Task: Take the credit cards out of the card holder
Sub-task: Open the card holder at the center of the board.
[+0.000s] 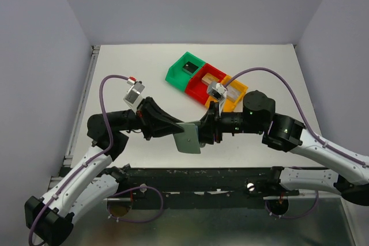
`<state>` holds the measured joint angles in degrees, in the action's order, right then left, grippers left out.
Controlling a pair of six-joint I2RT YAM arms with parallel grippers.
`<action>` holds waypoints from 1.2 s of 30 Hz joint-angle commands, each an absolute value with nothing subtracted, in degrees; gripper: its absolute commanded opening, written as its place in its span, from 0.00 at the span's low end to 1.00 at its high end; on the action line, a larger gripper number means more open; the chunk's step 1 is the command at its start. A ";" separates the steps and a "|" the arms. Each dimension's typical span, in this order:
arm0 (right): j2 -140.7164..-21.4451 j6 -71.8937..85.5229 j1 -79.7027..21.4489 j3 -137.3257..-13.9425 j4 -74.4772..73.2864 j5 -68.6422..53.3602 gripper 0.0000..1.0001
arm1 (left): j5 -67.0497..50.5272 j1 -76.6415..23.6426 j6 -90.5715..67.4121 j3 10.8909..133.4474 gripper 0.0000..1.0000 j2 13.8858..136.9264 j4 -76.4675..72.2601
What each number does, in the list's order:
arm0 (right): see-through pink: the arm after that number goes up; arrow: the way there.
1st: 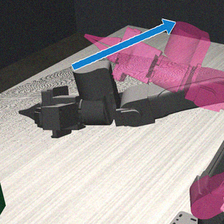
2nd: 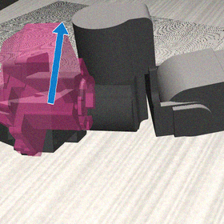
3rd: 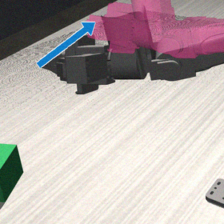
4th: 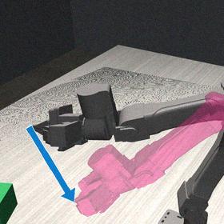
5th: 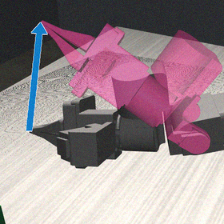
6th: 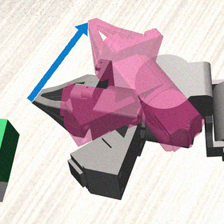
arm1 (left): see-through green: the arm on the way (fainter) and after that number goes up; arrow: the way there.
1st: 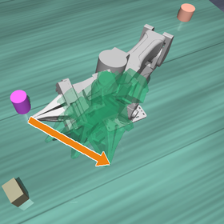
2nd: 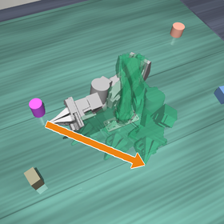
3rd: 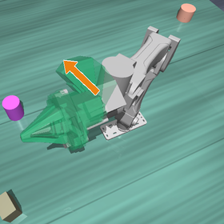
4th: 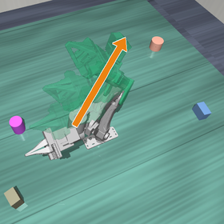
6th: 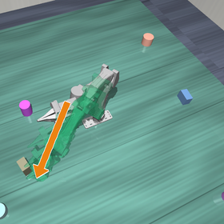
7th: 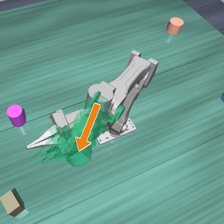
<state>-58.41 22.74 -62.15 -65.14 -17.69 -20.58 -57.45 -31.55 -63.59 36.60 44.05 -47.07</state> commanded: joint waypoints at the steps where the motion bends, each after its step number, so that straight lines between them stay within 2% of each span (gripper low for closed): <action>1: -58.62 23.91 -62.23 -66.18 -16.17 -23.12 0.28 | -51.96 -31.38 -55.75 36.82 0.23 41.32 -38.27; 4: -58.01 24.08 -62.23 -66.27 -17.22 -21.71 0.20 | -45.37 -31.29 -47.05 38.67 0.44 37.98 -22.55; 7: -57.92 24.52 -62.14 -66.18 -18.01 -20.83 0.06 | -38.60 -31.29 -43.60 38.94 0.72 35.78 -14.26; 8: -57.92 24.61 -62.23 -66.18 -18.37 -20.40 0.00 | -36.50 -31.29 -43.68 38.33 0.89 34.81 -13.02; 9: -58.01 25.04 -62.23 -66.01 -18.46 -19.96 0.00 | -34.73 -31.29 -44.29 37.54 0.99 33.85 -12.75; 12: -58.01 26.36 -62.23 -65.48 -18.89 -17.41 0.00 | -29.81 -31.29 -45.87 33.77 0.99 30.16 -13.44; 18: -58.80 29.88 -62.23 -65.48 -21.62 -9.33 0.00 | -31.20 -31.20 -51.93 25.41 0.99 26.10 -25.04; 36: -63.98 36.82 -62.23 -66.97 -26.89 -1.50 0.00 | -34.19 -31.29 -51.59 25.22 0.97 25.40 -21.36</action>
